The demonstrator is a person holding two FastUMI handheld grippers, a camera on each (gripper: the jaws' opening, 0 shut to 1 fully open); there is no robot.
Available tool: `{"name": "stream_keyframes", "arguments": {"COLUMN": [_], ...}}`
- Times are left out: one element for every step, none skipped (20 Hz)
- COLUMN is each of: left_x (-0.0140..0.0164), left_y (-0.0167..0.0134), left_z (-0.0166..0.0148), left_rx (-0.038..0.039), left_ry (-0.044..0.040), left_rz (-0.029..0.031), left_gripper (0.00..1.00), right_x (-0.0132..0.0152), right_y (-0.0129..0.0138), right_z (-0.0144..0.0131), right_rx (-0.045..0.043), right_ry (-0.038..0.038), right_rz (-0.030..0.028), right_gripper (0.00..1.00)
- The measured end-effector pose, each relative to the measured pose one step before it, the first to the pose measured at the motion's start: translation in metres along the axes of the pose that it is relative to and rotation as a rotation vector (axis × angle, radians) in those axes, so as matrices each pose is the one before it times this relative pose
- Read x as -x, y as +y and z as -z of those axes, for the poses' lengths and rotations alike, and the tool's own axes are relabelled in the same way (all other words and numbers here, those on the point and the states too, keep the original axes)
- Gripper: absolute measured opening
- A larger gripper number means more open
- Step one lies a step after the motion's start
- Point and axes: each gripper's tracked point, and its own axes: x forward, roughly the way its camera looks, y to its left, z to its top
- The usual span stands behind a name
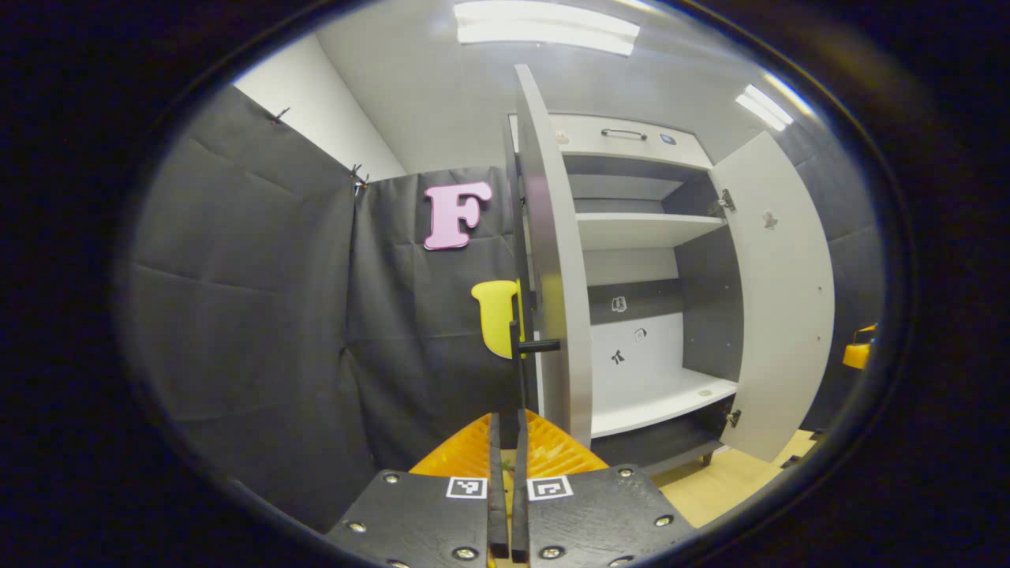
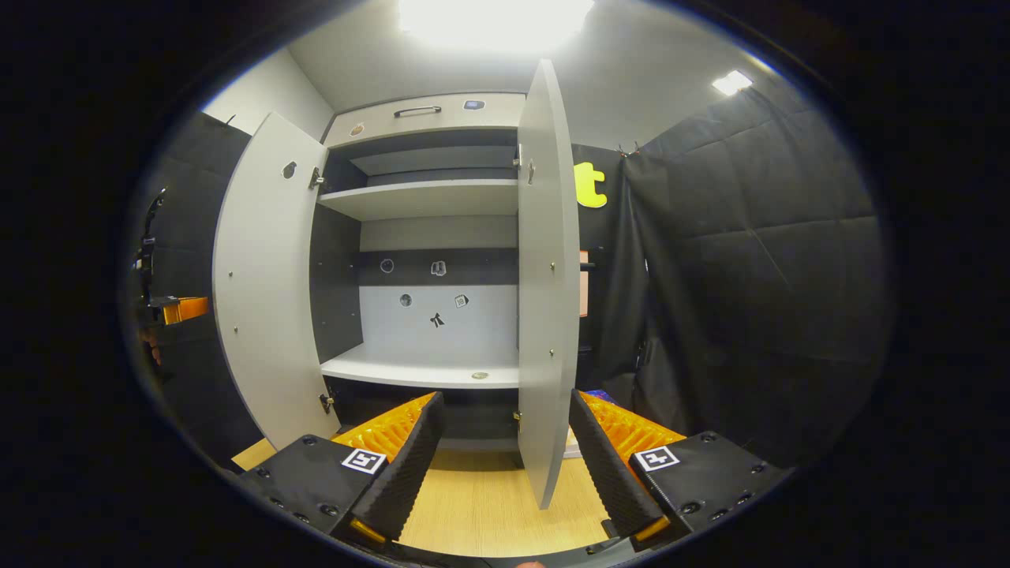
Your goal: Open the right door of the double-door shoe cabinet with the right hand, and open the left door with the left hand.
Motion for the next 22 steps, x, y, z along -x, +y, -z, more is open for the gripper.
{"name": "stream_keyframes", "arguments": {"left_x": [0.00971, 0.01146, 0.00971, 0.0102, 0.00742, 0.00722, 0.00551, 0.00718, 0.00603, 0.00658, 0.00585, 0.0062, 0.00779, 0.00599, 0.00827, 0.00657, 0.00652, 0.00349, 0.00417, 0.00053, 0.00325, 0.00033], "left_y": [0.00047, -0.00067, -0.00247, -0.00526, -0.00806, -0.00892, -0.00789, -0.0063, -0.01039, -0.00975, -0.00788, -0.00676, -0.003, -0.0034, -0.00523, -0.00301, -0.00224, -0.00121, -0.00189, -0.00208, 0.00114, 0.00308], "left_z": [-0.00303, -0.00458, -0.00444, -0.00359, -0.002, -0.00314, -0.00159, -0.00127, 0.00359, 0.00189, 0.00291, 0.00566, 0.00433, 0.00433, 0.00265, 0.00147, 0.00379, 0.00268, 0.00225, 0.00077, 0.00108, 0.00075], "left_rx": [0.00459, 0.00081, 0.00124, 0.00275, 0.0001, -0.00502, -0.01276, -0.01137, -0.00162, 0.00511, 0.00477, 0.00239, 0.00054, -0.00273, -0.00275, -0.00517, -0.00738, -0.00639, -0.0039, -0.00482, -0.00327, -0.00109], "left_ry": [-0.00617, -0.00757, -0.0046, -0.00118, 0.00031, -0.00503, -0.00312, 0.00127, 0.00647, 0.00702, 0.0099, 0.0153, 0.0103, 0.01039, 0.00272, 0.00251, 0.01188, 0.01206, 0.00682, 0.00634, 0.00118, -0.00008], "left_rz": [-0.00876, -0.00845, -0.00892, -0.00495, -0.00095, 0.00092, -0.00844, -0.00952, -0.00236, 0.00074, -0.00421, -0.01131, -0.01565, -0.01286, -0.00561, -0.00424, -0.00387, -0.00373, 0.00162, 0.00215, 0.00092, -0.00359], "left_gripper": [0.04, 0.04, 0.04, 0.06, 0.06, 0.05, 0.06, 0.05, 0.05, 0.06, 0.06, 0.06, 0.06, 0.05, 0.05, 0.06, 0.06, 0.03, 0.04, 0.06, 0.04, 0.06], "right_x": [0.0029, 0.00214, 0.00616, 0.00542, 0.00342, 0.00327, 0.00263, 0.00371, 0.00369, 0.00238, 0.0029, 0.00316, 0.00261, 0.00171, 0.00034, 0.00093, 0.00304, 0.00147, 0.00006, -0.00035, 0.00075, 0.00076], "right_y": [-0.00062, -0.00047, -0.00137, -0.00415, -0.00654, -0.00541, -0.00719, -0.00639, -0.00538, -0.0053, -0.00574, -0.00438, -0.00407, -0.00371, -0.00404, -0.00616, -0.00459, -0.00054, 0.00137, -0.00133, -0.00249, 0.00022], "right_z": [-0.00181, -0.0037, -0.00347, -0.00211, -0.00165, -0.00339, -0.00298, -0.00128, 0.00041, -0.00028, 0.0007, 0.00047, 0.00119, 0.00109, 0.00189, 0.00116, 0.00446, 0.00157, -0.00001, 0.00053, -0.00005, -0.00179], "right_rx": [0.00277, 0.00312, 0.00076, -0.00126, -0.00248, 0.00109, 0.00504, 0.00611, 0.00498, 0.00186, -0.00096, -0.00207, -0.0002, 0.00145, 0.00524, 0.00456, -0.00392, -0.01016, -0.00668, 0.00142, 0.00277, -0.00201], "right_ry": [-0.00766, -0.00704, -0.00315, -0.00041, -0.00235, -0.01077, -0.00986, -0.00661, -0.00304, -0.00149, -0.00092, -0.00096, -0.00252, -0.00496, -0.00713, -0.00232, 0.00594, 0.00078, -0.00159, 0.00111, -0.00008, -0.00371], "right_rz": [-0.00528, -0.00865, -0.00866, -0.00448, -0.0056, -0.00234, 0.00543, 0.00251, -0.00253, -0.00446, -0.0049, -0.00677, -0.00829, -0.00918, -0.00534, 0.00832, 0.00758, -0.00435, -0.00546, 0.00151, 0.00731, 0.0068], "right_gripper": [0.98, 0.94, 0.99, 0.99, 0.99, 0.99, 0.99, 0.99, 0.99, 0.99, 0.99, 0.99, 0.99, 0.99, 0.99, 0.99, 0.99, 0.99, 0.99, 0.99, 0.99, 0.99]}}
